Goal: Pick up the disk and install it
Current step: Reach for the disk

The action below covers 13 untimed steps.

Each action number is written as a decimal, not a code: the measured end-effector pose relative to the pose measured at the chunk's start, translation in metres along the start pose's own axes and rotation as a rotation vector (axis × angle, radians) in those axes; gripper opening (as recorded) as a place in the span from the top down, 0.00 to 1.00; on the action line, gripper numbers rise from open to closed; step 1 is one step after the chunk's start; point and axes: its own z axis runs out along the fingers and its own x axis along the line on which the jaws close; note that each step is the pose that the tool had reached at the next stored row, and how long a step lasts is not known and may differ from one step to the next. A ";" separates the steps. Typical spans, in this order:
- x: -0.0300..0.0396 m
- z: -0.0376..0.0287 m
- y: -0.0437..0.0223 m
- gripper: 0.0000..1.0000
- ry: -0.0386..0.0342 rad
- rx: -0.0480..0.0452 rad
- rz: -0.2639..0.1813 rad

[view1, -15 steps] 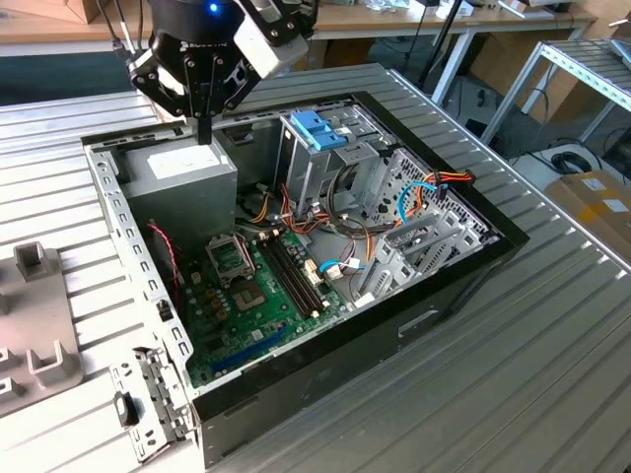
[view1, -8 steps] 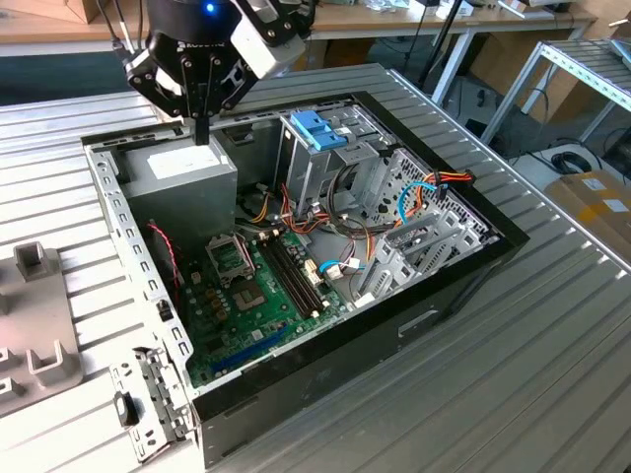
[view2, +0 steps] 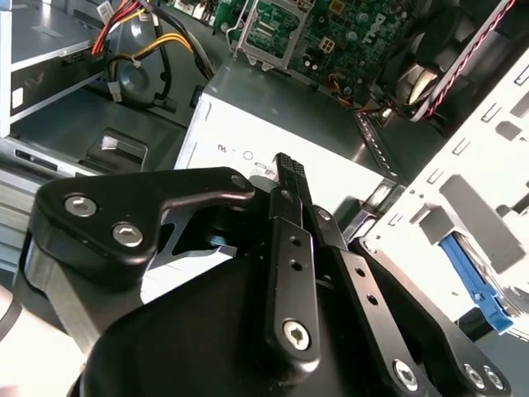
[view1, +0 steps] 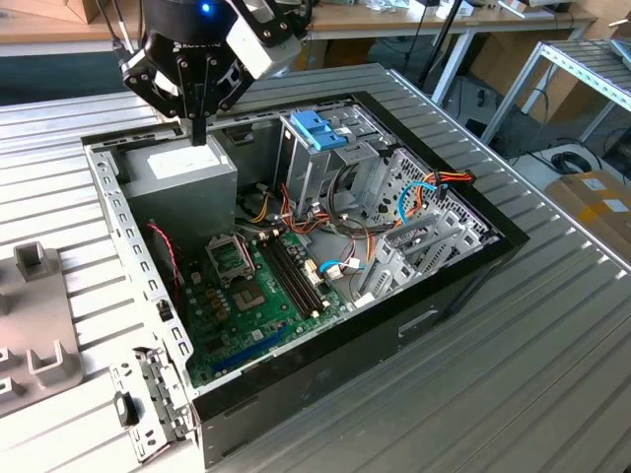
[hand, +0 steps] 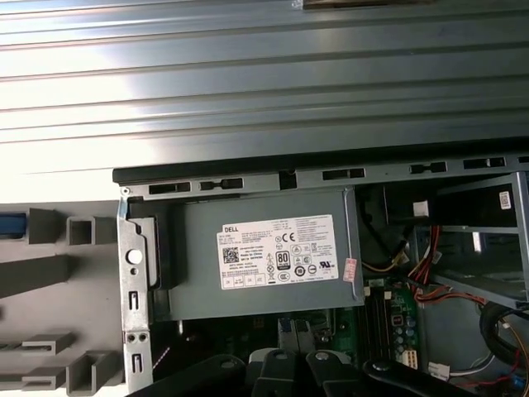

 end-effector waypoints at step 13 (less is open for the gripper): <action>0.0047 -0.0001 -0.0004 0.90 0.0000 0.0000 0.000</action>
